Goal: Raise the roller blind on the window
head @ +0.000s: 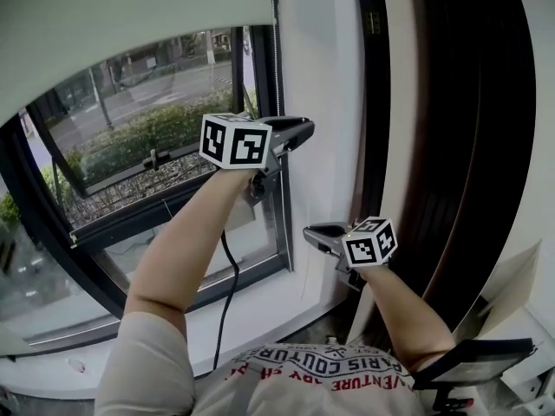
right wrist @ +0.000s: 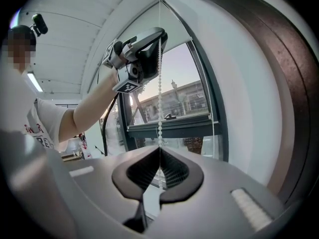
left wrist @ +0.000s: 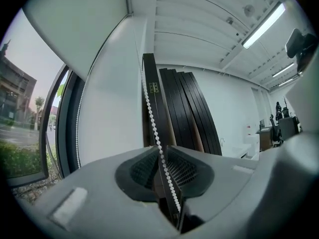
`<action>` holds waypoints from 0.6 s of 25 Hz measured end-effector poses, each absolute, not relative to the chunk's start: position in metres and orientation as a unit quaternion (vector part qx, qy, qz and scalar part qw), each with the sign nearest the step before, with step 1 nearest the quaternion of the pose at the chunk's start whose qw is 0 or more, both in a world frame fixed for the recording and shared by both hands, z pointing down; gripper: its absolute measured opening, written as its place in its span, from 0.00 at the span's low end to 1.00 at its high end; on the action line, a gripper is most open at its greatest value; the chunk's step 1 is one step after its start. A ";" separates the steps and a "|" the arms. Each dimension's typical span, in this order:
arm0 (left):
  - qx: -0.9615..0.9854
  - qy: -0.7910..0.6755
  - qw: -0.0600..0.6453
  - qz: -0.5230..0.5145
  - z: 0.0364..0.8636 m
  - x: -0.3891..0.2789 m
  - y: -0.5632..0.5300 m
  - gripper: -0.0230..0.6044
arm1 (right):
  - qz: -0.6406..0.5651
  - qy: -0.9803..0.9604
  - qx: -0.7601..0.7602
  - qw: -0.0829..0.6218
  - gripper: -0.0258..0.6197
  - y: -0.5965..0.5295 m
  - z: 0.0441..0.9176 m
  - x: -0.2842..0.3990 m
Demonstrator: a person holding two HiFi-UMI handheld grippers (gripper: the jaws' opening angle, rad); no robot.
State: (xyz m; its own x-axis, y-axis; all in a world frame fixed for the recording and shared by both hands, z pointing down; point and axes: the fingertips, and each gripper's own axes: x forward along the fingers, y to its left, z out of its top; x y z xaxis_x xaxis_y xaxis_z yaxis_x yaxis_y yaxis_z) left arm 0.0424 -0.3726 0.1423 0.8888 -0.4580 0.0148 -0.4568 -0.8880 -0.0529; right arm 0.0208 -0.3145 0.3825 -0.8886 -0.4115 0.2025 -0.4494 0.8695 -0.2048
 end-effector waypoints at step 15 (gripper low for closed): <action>-0.983 0.184 -0.010 0.013 0.148 0.039 -0.380 0.06 | 0.127 -0.959 0.238 0.081 0.05 -0.326 0.388 0.023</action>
